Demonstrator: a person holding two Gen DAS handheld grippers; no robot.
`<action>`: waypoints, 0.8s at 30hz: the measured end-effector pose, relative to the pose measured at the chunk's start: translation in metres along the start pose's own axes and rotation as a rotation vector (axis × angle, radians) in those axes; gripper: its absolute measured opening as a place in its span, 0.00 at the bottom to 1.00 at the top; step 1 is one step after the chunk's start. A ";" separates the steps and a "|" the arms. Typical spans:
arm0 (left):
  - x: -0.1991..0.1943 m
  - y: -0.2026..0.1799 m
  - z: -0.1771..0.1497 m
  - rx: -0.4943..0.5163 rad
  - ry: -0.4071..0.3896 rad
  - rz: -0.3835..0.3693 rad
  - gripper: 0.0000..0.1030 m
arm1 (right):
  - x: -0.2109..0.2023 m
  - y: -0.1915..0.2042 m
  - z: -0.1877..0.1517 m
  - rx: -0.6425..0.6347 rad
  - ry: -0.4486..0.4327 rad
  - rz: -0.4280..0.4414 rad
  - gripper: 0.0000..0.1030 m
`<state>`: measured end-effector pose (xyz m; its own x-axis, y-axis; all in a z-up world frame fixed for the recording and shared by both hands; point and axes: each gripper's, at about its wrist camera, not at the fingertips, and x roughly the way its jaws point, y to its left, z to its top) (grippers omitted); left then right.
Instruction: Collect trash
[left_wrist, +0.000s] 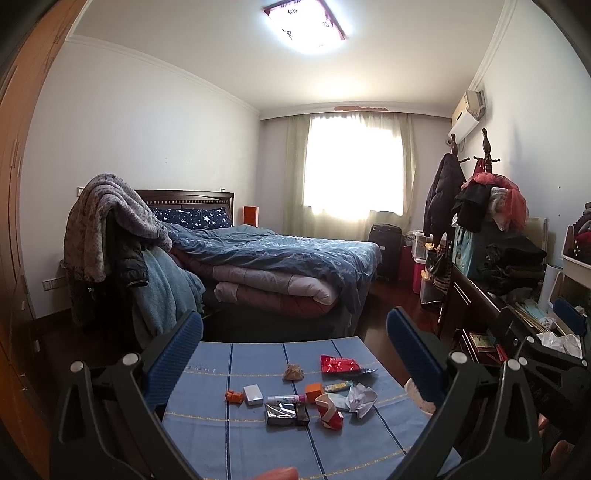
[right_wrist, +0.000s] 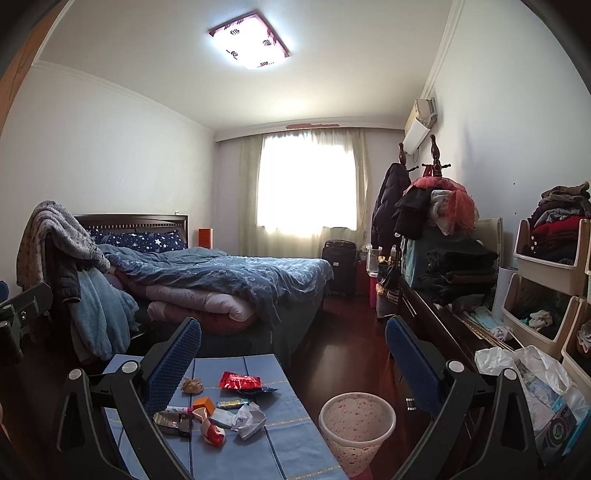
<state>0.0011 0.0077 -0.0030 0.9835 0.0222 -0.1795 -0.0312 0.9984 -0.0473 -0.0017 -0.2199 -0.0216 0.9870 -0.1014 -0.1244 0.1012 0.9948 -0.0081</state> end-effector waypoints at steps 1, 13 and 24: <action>0.000 0.000 0.001 -0.001 0.002 0.001 0.97 | -0.001 0.000 0.000 0.001 -0.001 0.000 0.97; 0.002 0.002 0.000 -0.003 0.010 0.002 0.97 | 0.004 0.001 -0.003 -0.002 0.018 0.007 0.97; 0.003 0.003 0.000 -0.002 0.012 0.002 0.97 | 0.006 0.003 -0.007 -0.005 0.023 0.017 0.97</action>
<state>0.0042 0.0109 -0.0037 0.9812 0.0234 -0.1915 -0.0334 0.9982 -0.0489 0.0035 -0.2176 -0.0295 0.9855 -0.0840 -0.1475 0.0833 0.9965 -0.0108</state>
